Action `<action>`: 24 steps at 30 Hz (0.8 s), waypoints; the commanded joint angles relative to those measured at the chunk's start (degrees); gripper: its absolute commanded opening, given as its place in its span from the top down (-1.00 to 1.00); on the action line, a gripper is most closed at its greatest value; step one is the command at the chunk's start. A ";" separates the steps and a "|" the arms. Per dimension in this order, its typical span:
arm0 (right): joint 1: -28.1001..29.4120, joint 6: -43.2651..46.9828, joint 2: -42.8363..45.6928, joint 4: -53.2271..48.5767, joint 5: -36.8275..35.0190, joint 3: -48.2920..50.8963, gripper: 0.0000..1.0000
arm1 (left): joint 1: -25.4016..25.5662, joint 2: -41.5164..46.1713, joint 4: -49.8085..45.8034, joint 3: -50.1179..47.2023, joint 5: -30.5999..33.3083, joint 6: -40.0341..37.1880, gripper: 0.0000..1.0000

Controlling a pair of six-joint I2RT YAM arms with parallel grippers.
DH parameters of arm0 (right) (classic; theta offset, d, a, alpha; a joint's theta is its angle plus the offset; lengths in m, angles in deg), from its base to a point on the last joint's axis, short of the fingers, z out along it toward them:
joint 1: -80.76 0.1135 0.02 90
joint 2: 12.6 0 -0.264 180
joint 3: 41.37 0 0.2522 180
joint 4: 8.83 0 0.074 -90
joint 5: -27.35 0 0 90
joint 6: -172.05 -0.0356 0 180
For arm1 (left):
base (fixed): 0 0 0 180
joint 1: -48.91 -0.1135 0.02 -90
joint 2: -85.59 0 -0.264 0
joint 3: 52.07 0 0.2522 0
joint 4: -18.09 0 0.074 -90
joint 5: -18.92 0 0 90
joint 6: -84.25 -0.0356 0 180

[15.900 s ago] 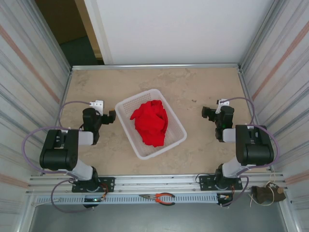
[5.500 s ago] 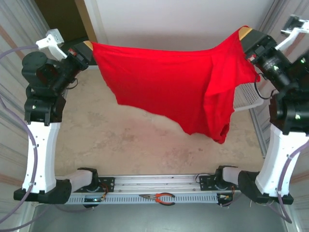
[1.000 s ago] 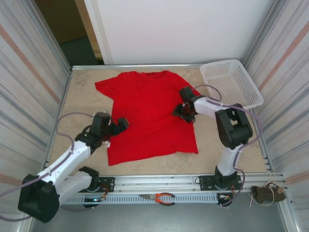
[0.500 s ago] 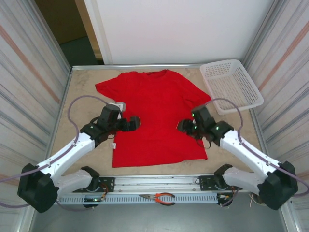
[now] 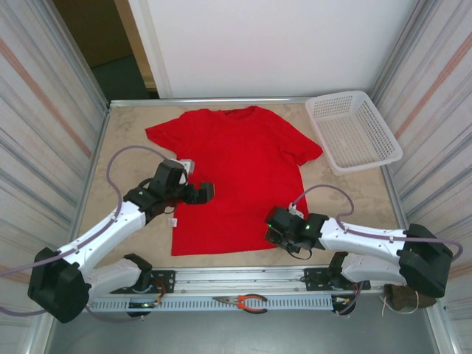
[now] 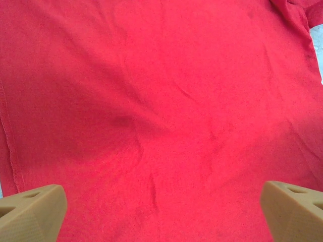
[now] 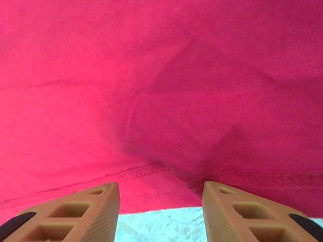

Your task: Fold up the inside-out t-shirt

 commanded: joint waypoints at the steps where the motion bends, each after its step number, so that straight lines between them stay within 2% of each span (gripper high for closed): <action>1: 0.65 -2.55 -0.60 -0.99 -2.51 -2.62 0.11 | 0.43 0.78 -0.65 -0.26 -1.32 -1.26 -0.97; 11: 1.74 -5.39 3.36 -7.32 -4.60 -1.93 0.00 | 0.41 0.52 -0.07 -0.79 -2.62 -1.29 -0.97; 24: 1.72 -6.22 1.45 -5.44 -2.65 0.20 0.01 | 0.41 -0.19 0.49 -0.71 -3.01 -0.99 -0.97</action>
